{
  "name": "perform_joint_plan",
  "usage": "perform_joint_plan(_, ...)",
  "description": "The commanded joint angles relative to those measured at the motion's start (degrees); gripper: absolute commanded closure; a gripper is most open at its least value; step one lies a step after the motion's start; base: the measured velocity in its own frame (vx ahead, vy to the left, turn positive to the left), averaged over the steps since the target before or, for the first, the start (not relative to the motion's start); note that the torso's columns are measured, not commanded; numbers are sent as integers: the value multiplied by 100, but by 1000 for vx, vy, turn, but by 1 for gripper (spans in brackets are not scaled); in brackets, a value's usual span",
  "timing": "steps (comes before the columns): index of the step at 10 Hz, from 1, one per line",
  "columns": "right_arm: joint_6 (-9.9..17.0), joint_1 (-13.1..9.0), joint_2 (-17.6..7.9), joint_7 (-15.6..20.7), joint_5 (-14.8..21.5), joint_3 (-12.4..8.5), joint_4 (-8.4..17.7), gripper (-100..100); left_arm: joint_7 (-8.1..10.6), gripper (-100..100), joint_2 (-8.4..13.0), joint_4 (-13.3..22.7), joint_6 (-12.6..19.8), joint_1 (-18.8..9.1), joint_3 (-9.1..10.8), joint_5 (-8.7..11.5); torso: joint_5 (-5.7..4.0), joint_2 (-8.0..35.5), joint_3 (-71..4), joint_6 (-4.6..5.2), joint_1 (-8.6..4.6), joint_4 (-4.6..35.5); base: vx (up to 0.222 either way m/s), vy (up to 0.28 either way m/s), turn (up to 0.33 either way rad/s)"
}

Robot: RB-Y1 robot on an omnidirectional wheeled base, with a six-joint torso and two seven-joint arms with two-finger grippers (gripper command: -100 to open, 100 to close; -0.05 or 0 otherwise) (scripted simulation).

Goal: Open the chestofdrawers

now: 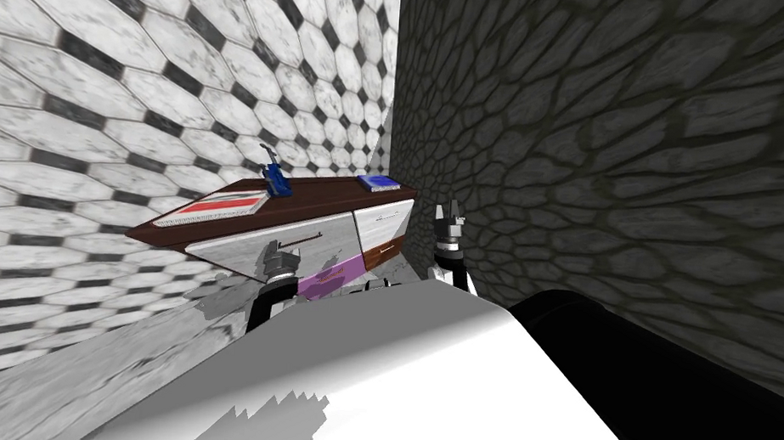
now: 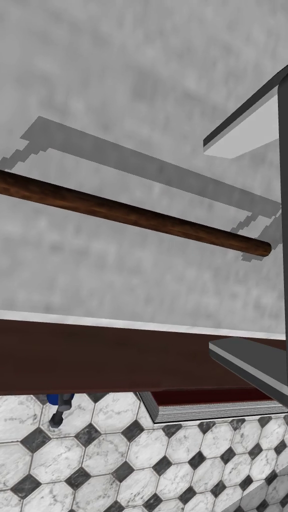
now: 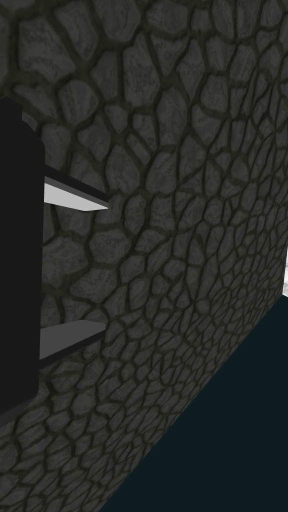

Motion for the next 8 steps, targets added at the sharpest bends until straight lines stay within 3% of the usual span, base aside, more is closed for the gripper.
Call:
perform_joint_plan(1, 0, 0, 0, 0, 0, 0, 0, 0, 7, -100, -8, -167, 134, 41, 30, 21, 1, 0, 0, 0, 3, 0, 52, 10, -14)
perform_joint_plan(3, 0, 1, 0, 0, 0, 0, 0, 0, 6, -100, -11, -199, 143, 56, 31, 23, 3, -20, -12, 0, 8, -6, 71, 9, -7)
perform_joint_plan(4, 0, 1, 0, 0, 0, 0, 0, 0, 0, 100, -12, -29, 23, 7, 4, 3, 2, 2, 0, 0, 3, -1, -49, -8, 20)
perform_joint_plan(8, 0, -2, 1, 0, 0, 1, 1, 0, 53, 100, 8, -384, 144, 221, -20, 48, -13, 57, 34, -5, -21, 25, -125, -60, 4)
